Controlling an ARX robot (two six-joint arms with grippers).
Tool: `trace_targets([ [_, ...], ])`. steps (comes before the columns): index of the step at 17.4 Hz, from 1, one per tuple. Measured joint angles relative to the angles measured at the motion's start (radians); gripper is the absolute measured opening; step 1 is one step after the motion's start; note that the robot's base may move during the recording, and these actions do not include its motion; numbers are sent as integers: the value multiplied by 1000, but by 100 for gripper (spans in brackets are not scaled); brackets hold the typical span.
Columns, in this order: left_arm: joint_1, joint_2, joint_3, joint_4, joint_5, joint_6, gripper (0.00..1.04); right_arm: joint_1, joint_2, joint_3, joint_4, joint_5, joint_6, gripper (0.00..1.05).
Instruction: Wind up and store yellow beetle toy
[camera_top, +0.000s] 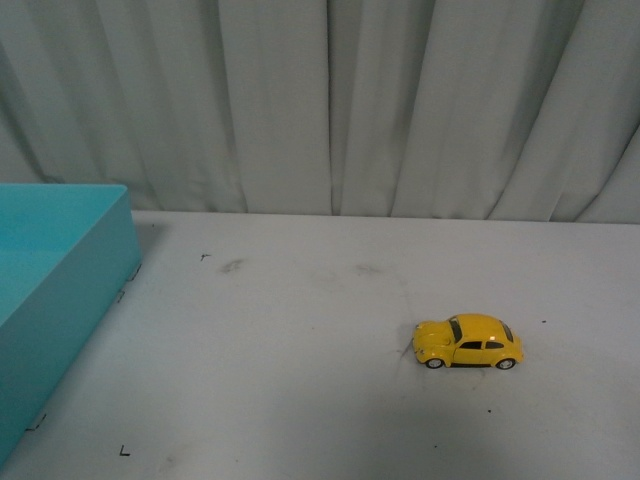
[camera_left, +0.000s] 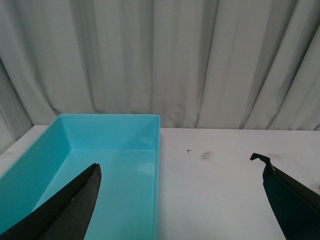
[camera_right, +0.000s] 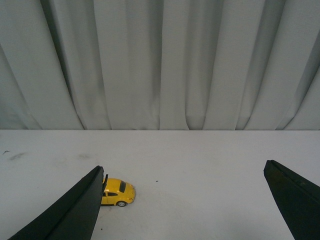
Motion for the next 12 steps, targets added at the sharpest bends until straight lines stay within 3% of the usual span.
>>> trace_targets([
  [12,0,0,0,0,0,0,98,-1,1,0,-3,-4,1,98],
])
